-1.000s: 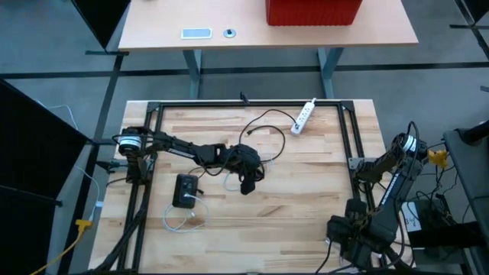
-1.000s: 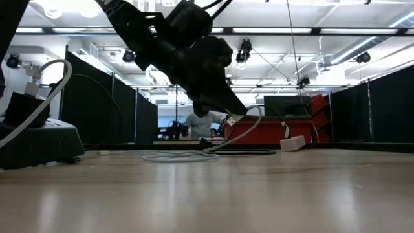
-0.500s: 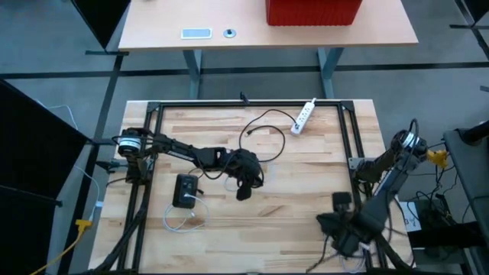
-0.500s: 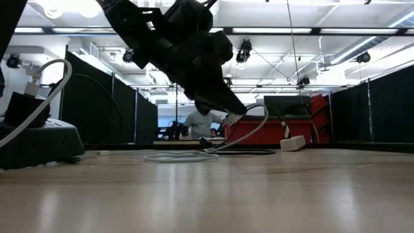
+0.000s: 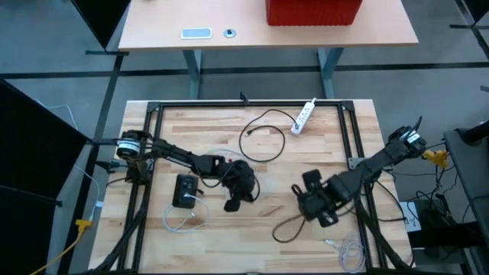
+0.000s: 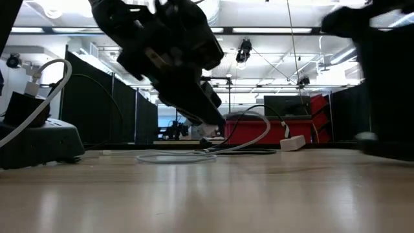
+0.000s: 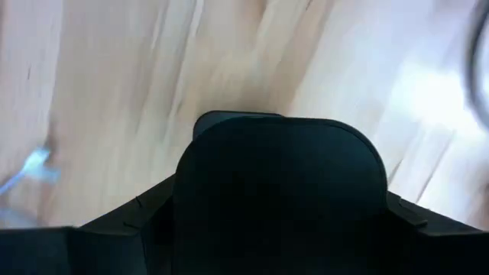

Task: Insert USB
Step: Insert the top white charger cable into the right black outlet extension

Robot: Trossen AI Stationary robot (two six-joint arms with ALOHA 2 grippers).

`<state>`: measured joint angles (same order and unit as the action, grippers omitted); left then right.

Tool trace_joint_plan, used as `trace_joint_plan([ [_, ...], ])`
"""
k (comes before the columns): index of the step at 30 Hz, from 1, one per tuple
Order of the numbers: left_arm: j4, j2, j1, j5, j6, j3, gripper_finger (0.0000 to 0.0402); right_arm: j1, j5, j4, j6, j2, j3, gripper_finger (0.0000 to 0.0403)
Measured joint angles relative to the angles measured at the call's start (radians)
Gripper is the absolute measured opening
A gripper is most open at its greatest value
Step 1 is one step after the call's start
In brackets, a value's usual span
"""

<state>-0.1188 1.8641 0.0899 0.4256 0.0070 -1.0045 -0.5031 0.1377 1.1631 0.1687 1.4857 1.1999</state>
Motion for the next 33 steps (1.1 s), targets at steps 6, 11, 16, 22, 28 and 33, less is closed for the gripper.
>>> trace_joint_plan([
  [6,-0.027,0.000,0.023,0.097,0.010,0.012,0.0015,0.070,0.004,-0.156,-0.090,-0.065,-0.011,0.0264],
  [11,0.021,0.000,0.025,0.113,0.011,0.012,0.0015,0.074,-0.009,-0.238,-0.038,-0.145,-0.117,0.0264],
  [16,0.040,0.000,0.025,0.106,0.041,0.012,0.0015,0.075,-0.073,-0.397,0.023,-0.217,-0.264,0.0264],
  [22,0.040,0.000,0.014,0.067,0.096,0.012,0.0015,0.074,-0.081,-0.380,0.086,-0.241,-0.322,0.0264],
  [28,0.031,0.000,-0.006,-0.015,0.151,0.012,0.0015,0.074,-0.089,-0.366,0.064,-0.236,-0.329,0.0264],
  [33,0.034,0.000,-0.032,-0.051,0.153,0.012,0.0015,0.075,-0.097,-0.295,0.016,-0.232,-0.279,0.0264],
])
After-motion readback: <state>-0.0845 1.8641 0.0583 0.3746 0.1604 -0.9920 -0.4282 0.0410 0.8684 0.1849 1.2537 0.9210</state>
